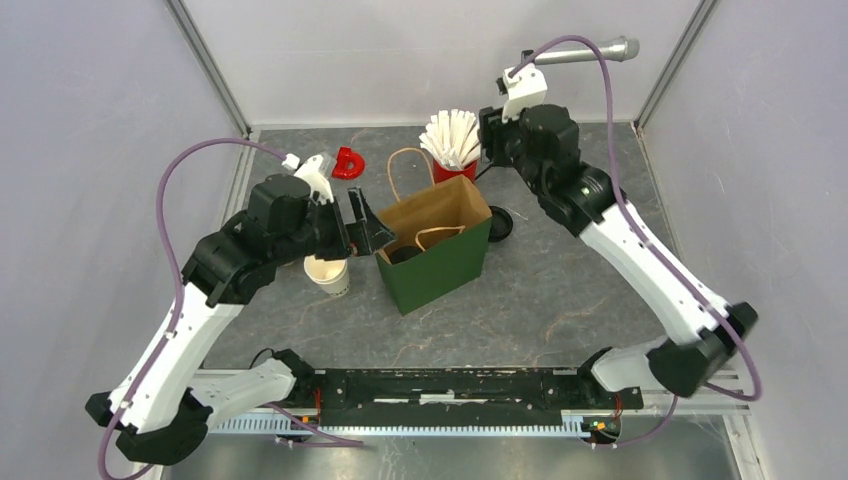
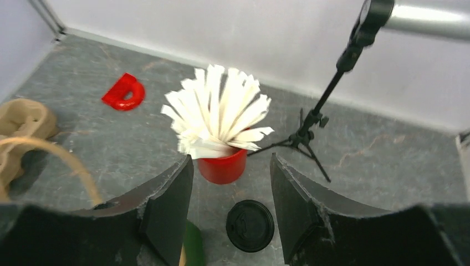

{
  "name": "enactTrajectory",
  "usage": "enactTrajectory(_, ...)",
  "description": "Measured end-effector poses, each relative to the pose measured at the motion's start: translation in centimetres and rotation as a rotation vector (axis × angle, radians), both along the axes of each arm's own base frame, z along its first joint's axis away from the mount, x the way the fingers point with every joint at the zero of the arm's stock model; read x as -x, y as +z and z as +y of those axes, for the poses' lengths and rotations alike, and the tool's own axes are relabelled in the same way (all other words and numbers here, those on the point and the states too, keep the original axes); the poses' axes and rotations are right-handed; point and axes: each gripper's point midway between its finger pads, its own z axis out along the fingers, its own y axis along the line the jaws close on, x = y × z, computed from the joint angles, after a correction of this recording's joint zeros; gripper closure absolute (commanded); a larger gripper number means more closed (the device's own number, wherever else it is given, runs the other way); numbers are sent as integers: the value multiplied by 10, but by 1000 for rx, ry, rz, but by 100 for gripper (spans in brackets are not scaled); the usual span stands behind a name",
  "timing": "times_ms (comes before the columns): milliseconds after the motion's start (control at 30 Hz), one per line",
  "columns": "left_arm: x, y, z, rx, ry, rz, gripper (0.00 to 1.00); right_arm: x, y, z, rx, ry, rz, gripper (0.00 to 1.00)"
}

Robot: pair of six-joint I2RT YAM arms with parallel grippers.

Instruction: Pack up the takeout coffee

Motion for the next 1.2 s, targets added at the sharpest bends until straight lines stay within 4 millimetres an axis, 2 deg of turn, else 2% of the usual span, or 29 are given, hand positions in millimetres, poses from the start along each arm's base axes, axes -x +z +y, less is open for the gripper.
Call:
enactTrajectory(67, 3, 2, 5, -19, -12, -27, 0, -26, -23, 0, -22, -14, 55, 42)
enactTrajectory(100, 5, 3, 7, -25, -18, -41, 0, -41, -35, -11, -32, -46, 83, 42)
enactTrajectory(167, 9, 7, 13, -30, -20, -66, 0, -62, -60, -18, -59, -73, 139, 42)
enactTrajectory(233, 14, 11, 19, -29, -18, -93, 0, -78, -81, -26, -90, -100, 191, 42)
enactTrajectory(367, 24, 19, 28, -12, -10, -129, 0, -96, -106, -31, -138, -115, 247, 43)
enactTrajectory(633, 34, 10, 37, -26, -8, -110, 0, -120, -131, -23, -144, -74, 298, 44)
enactTrajectory(767, 34, 7, 36, -31, -8, -103, 0, -123, -144, -18, -135, -52, 323, 45)
enactTrajectory(900, 32, 7, 39, -39, 11, -109, 0, -125, -153, -15, -124, -40, 341, 50)
enactTrajectory(1000, 32, 6, 40, -41, 15, -109, 0, -125, -154, -13, -123, -31, 343, 54)
enactTrajectory(1067, 32, 4, 41, -46, 19, -106, 0, -124, -153, -12, -123, -24, 342, 62)
enactTrajectory(1133, 32, 2, 42, -50, 21, -104, 0, -124, -153, -12, -119, -18, 341, 62)
enactTrajectory(1200, 32, 0, 43, -57, 26, -100, 0, -124, -152, -11, -119, -14, 339, 57)
